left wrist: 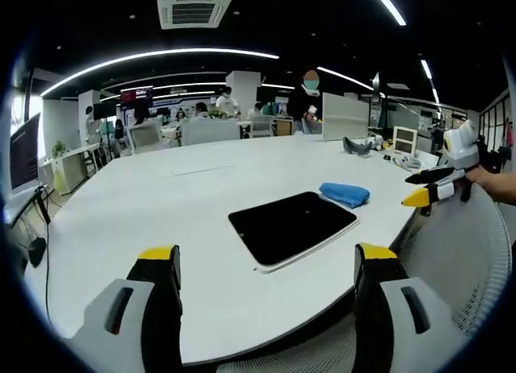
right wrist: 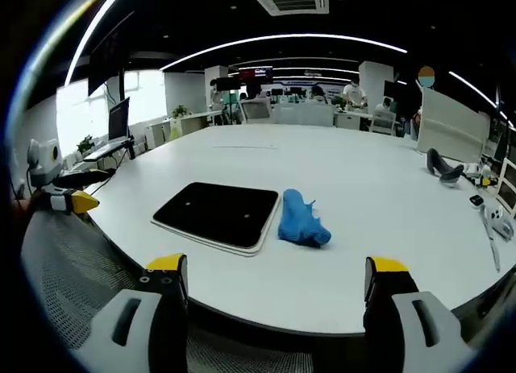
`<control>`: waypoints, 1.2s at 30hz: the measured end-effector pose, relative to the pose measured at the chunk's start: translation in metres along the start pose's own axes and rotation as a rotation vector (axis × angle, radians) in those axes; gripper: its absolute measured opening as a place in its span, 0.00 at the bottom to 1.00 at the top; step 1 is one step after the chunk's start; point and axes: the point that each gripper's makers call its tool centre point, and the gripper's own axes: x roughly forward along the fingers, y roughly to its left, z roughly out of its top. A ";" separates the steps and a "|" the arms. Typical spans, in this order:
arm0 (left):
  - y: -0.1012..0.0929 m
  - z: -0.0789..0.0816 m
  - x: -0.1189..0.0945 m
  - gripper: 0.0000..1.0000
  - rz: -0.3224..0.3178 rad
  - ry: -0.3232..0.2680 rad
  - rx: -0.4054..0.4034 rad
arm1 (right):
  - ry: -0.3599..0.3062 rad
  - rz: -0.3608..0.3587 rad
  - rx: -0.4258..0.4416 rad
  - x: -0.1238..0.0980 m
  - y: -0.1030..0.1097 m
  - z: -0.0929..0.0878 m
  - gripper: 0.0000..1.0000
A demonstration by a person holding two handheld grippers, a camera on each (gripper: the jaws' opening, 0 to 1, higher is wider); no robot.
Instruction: Wipe the mirror surface with the cleaning cloth until all visible marks leave the cleaned area.
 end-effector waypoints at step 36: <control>-0.003 -0.005 -0.001 0.84 -0.015 0.038 0.005 | -0.090 -0.043 0.064 -0.006 -0.009 0.015 0.98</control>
